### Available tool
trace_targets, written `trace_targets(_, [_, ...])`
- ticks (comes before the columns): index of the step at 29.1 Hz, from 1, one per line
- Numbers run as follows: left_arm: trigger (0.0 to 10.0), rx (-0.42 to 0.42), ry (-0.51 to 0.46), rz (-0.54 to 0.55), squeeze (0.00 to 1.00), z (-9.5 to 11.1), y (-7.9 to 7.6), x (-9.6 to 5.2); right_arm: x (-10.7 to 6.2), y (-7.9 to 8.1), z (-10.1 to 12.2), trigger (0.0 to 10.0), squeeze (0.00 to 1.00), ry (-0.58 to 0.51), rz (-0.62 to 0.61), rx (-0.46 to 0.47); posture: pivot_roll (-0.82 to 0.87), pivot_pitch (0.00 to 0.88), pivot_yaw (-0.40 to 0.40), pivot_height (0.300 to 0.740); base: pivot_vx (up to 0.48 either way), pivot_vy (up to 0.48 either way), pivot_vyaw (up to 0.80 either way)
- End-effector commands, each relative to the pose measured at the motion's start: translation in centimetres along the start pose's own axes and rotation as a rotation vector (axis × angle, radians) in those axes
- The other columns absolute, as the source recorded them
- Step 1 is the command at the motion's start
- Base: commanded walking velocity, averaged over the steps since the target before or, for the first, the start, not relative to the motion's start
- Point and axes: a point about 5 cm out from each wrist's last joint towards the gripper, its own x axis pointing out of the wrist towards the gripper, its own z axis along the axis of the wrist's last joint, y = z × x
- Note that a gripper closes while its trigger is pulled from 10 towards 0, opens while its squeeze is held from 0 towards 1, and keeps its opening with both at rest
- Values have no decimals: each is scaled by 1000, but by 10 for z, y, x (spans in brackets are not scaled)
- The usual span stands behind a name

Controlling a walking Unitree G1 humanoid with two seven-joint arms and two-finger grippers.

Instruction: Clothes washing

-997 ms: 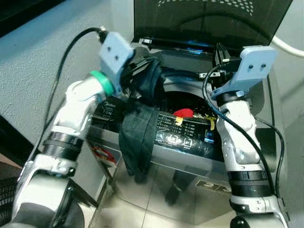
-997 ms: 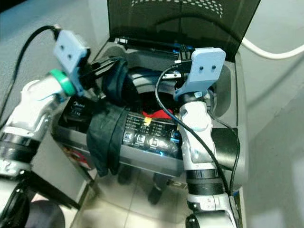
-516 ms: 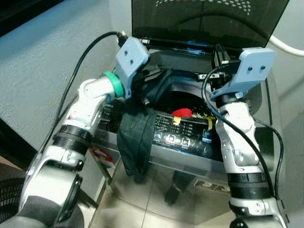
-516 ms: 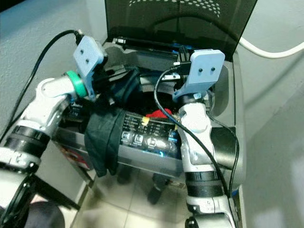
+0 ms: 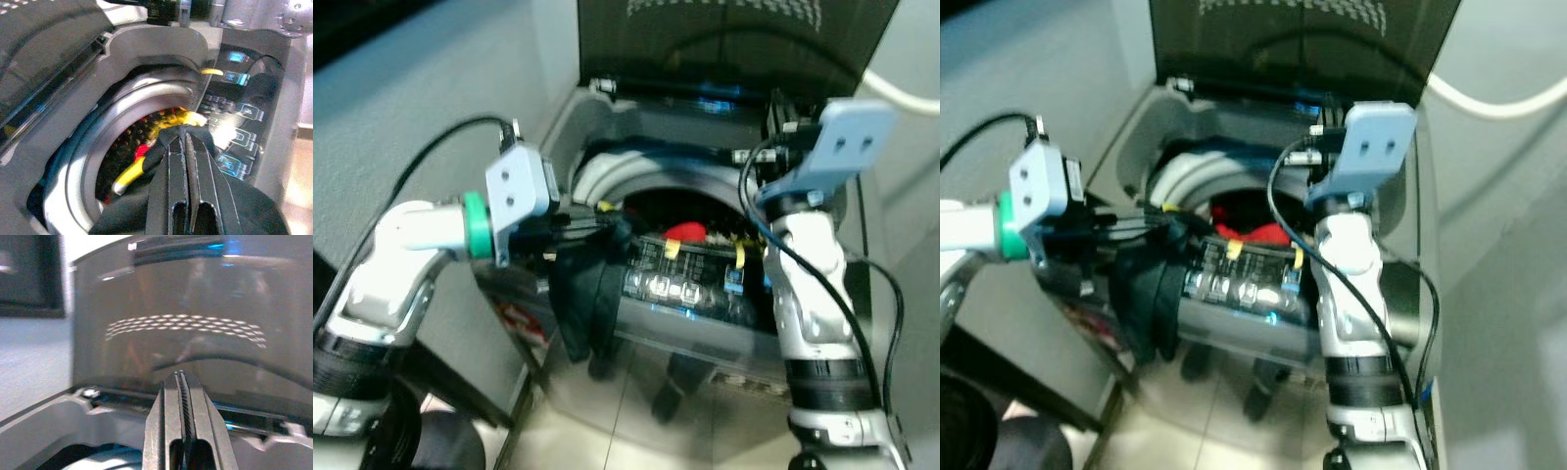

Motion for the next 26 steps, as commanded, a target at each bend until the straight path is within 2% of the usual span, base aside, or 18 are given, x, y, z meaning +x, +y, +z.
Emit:
trace_targets(1, [10000, -22, 25, -65, 0, 0, -11, -6, -1, -1, -1, 10000, 0, 1, -6, 2, 158, 102, 80, 740, 0, 0, 0])
trace_targets(8, [10000, -29, 74, 0, 24, -6, -8, -12, -1, 0, -2, 10000, 0, 5, -2, 4, 159, 104, 78, 740, 0, 0, 0])
trace_targets(9, [10000, -35, 79, 29, 1000, -8, -5, -11, -1, 0, -2, 10000, 0, 6, -1, 4, 159, 104, 78, 740, 0, 0, 0])
trace_targets(17, [10000, -30, 66, 185, 1000, -8, 11, -4, -1, -2, -2, 10000, 0, 7, -3, -1, 150, 105, 74, 740, 0, 0, 0])
trace_targets(18, [10000, -3, 40, 369, 1000, -11, 33, 2, -1, -2, -2, 10000, 0, 9, -4, -1, 154, 106, 71, 740, 0, 0, 0])
trace_targets(19, [10000, 4, 34, 444, 1000, -13, 42, 5, -1, -2, -3, 10000, 0, 9, -4, -1, 154, 106, 71, 740, 0, 0, 0])
trace_targets(20, [10000, 23, 20, 501, 600, -15, 53, 11, 0, -2, -3, 10000, 0, 8, -3, 1, 154, 108, 68, 740, 0, 0, 0])
trace_targets(21, [10000, 36, 13, 527, 600, -15, 59, 16, 1, -1, -2, 10000, 0, 7, -1, 2, 154, 108, 68, 740, 0, 0, 0])
trace_targets(23, [10000, 36, 13, 527, 600, -15, 59, 16, 1, -1, -2, 10000, 0, 7, -1, 2, 154, 108, 68, 740, 0, 0, 0])
trace_targets(24, [10000, 49, -12, 528, 0, -13, 69, 27, 2, 0, -2, 10000, 0, 4, 2, 4, 148, 112, 68, 740, 0, 0, 0])
trace_targets(26, [10000, 51, -24, 522, 0, -11, 74, 32, 2, 1, -2, 10000, 0, 3, 3, 5, 148, 112, 68, 740, 0, 0, 0])
